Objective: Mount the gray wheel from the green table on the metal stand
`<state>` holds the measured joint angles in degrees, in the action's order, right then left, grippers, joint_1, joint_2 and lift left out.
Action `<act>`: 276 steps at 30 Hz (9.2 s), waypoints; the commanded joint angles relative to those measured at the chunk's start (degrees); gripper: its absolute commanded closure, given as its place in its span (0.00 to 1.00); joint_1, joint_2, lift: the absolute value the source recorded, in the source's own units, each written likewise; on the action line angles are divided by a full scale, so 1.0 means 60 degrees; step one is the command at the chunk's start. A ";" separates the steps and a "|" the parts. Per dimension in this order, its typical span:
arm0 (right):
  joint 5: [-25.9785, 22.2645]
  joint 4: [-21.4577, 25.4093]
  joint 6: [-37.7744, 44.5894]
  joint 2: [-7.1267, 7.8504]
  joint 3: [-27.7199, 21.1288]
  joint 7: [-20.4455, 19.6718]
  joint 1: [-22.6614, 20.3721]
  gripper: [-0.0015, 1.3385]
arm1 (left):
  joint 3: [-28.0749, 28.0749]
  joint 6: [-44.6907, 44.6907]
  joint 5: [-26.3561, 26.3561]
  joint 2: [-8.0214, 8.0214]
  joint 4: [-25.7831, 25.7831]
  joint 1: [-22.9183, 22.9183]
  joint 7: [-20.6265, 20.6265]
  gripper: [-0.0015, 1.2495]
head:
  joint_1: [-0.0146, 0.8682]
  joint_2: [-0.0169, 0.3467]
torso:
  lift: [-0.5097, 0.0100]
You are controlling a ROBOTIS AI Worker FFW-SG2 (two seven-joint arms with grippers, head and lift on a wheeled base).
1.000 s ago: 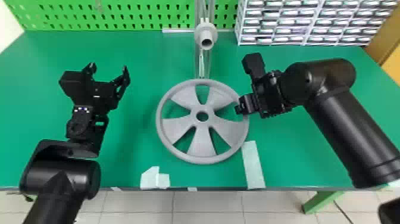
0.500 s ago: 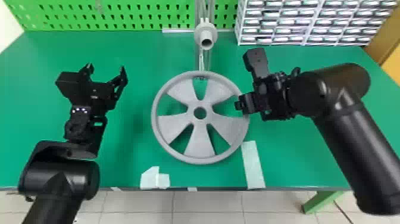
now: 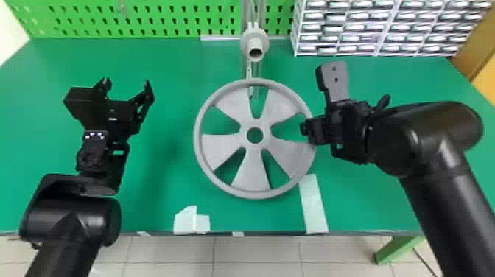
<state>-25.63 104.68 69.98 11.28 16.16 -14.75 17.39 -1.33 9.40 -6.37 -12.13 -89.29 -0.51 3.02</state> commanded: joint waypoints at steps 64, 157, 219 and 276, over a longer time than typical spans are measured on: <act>0.4301 0.0864 -0.9832 -0.0503 -0.0335 0.1917 -0.3850 0.82 | 0.0089 -0.0293 -0.0447 0.0015 -0.0689 0.0554 0.0507 0.31 | 1.00 0.19 | 0.79; 0.3847 -0.0776 -1.2264 -0.1484 0.0310 -0.0500 -0.2663 0.87 | -0.1918 -0.0849 -0.2044 -0.0103 -0.1949 0.1404 -0.0855 0.40 | 1.00 0.19 | 0.79; 0.3657 -0.1084 -1.2791 -0.1528 0.0441 -0.0676 -0.2605 0.87 | -0.2841 0.0396 -0.3919 -0.0044 -0.0249 -0.0530 -0.0503 0.68 | 1.00 0.19 | 0.79; 0.3554 -0.1919 -1.2791 -0.1660 0.0031 -0.0763 -0.1975 0.87 | -0.3251 0.0747 -0.3948 0.0220 0.1567 -0.2155 -0.0503 0.70 | 1.00 0.19 | 0.79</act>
<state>-3.96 93.28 -7.23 1.35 16.50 -19.33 5.25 -20.78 14.21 -30.04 -10.83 -80.57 -12.90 0.00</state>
